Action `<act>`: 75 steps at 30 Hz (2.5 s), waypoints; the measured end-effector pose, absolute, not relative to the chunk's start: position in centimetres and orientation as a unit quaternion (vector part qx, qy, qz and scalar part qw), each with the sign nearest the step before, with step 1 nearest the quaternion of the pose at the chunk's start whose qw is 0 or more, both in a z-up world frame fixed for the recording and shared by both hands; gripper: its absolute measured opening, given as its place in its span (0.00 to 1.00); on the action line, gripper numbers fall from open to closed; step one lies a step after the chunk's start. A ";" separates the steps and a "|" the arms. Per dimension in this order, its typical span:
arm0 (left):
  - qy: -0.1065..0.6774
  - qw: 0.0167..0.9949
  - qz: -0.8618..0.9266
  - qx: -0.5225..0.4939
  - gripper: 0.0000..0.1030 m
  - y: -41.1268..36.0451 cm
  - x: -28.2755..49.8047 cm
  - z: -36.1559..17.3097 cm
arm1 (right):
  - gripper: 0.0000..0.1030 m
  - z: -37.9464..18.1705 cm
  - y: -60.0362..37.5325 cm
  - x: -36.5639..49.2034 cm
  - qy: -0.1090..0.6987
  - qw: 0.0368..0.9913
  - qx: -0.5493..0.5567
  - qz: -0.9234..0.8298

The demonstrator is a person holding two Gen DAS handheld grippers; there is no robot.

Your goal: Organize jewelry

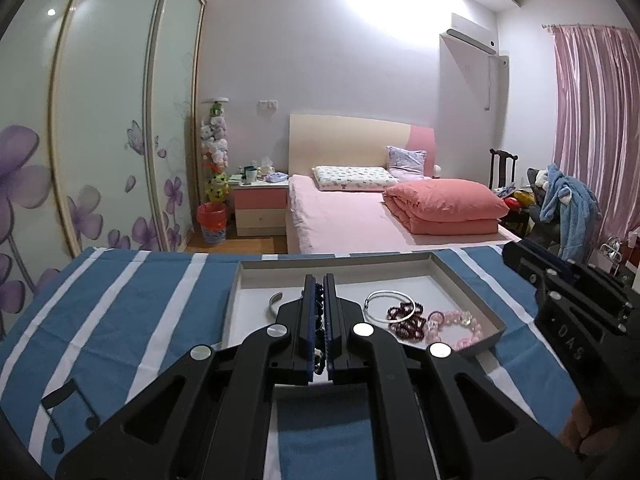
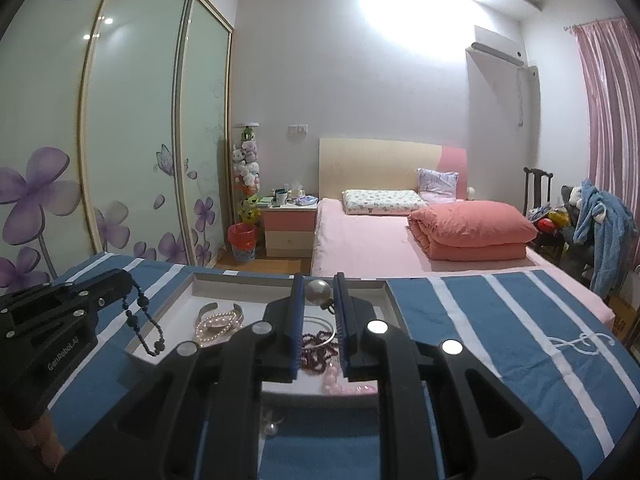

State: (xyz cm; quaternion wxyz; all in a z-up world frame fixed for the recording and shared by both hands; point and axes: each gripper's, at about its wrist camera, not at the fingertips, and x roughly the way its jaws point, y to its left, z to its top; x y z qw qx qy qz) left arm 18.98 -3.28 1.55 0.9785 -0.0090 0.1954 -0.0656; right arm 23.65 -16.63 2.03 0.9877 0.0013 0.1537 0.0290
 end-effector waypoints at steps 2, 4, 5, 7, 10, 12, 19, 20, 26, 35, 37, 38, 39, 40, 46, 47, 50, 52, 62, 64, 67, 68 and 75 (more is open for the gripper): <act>0.202 0.977 -0.071 -0.018 0.04 -3.2 20.2 1.5 | 0.15 1.8 -16.7 24.9 0.163 0.986 0.008 0.032; 0.207 0.975 -0.075 -0.026 0.04 -3.2 21.3 1.4 | 0.15 1.5 -17.0 26.3 0.175 0.984 0.017 0.037; 0.209 0.975 -0.076 -0.028 0.04 -3.1 21.7 1.3 | 0.15 1.2 -17.1 27.1 0.183 0.982 0.022 0.040; 0.215 0.973 -0.077 -0.033 0.04 -3.0 22.7 0.9 | 0.15 0.7 -17.1 28.4 0.197 0.979 0.026 0.044; 0.221 0.972 -0.076 -0.033 0.04 -3.2 23.6 0.4 | 0.15 -0.2 -16.8 30.3 0.218 0.974 0.031 0.048; 0.228 0.970 -0.077 -0.030 0.04 -3.6 24.3 -0.1 | 0.15 -0.8 -16.7 31.7 0.232 0.971 0.035 0.053; 0.246 0.964 -0.095 -0.026 0.04 -4.5 26.1 -1.2 | 0.15 -2.8 -16.8 34.6 0.276 0.957 0.053 0.065; 0.248 0.964 -0.097 -0.026 0.04 -4.5 26.4 -1.3 | 0.15 -3.1 -16.8 34.9 0.282 0.956 0.055 0.065; 0.267 0.958 -0.100 -0.031 0.05 -4.6 27.4 -2.0 | 0.25 -3.9 -16.8 35.6 0.299 0.950 0.062 0.070; 0.266 0.958 -0.089 -0.054 0.11 -2.6 27.1 -1.1 | 0.34 -3.1 -17.9 34.1 0.288 0.953 0.065 0.064; 0.264 0.959 -0.086 -0.057 0.11 -2.1 26.8 -0.8 | 0.34 -3.0 -18.0 33.7 0.287 0.954 0.064 0.064; 0.264 0.959 -0.086 -0.058 0.12 -2.1 26.8 -0.7 | 0.34 -2.9 -18.0 33.4 0.287 0.954 0.063 0.064; 0.264 0.959 -0.084 -0.059 0.12 -1.9 26.6 -0.6 | 0.34 -2.9 -18.0 33.2 0.287 0.954 0.062 0.064; 0.264 0.959 -0.084 -0.060 0.12 -1.8 26.5 -0.6 | 0.34 -2.9 -18.0 33.0 0.287 0.954 0.061 0.064; 0.271 0.957 -0.077 -0.067 0.16 -0.7 25.2 -0.7 | 0.34 -3.0 -17.7 31.3 0.294 0.952 0.053 0.072; 0.273 0.957 -0.074 -0.067 0.19 -0.5 25.0 -0.8 | 0.34 -3.2 -17.7 30.9 0.297 0.951 0.050 0.075; 0.283 0.955 -0.065 -0.067 0.25 0.6 24.2 -1.4 | 0.34 -4.0 -17.4 29.7 0.316 0.944 0.040 0.086; 0.292 0.952 -0.058 -0.067 0.26 1.3 23.6 -2.1 | 0.33 -4.9 -17.2 29.0 0.336 0.936 0.038 0.098; 0.317 0.945 -0.038 -0.070 0.26 3.6 22.7 -3.5 | 0.23 -8.1 -14.1 27.0 0.417 0.897 -0.015 0.149; 0.315 0.946 -0.038 -0.069 0.26 3.5 22.4 -3.5 | 0.23 -8.3 -13.8 27.0 0.421 0.895 -0.017 0.146; 0.316 0.946 -0.042 -0.067 0.26 3.4 22.3 -3.7 | 0.21 -8.5 -13.8 27.3 0.428 0.891 -0.021 0.146; 0.316 0.946 -0.043 -0.066 0.26 3.3 22.1 -3.7 | 0.20 -8.5 -13.7 27.4 0.427 0.892 -0.024 0.145; 0.323 0.943 -0.052 -0.061 0.26 2.3 21.8 -4.0 | 0.15 -8.6 -13.5 27.7 0.428 0.892 -0.040 0.138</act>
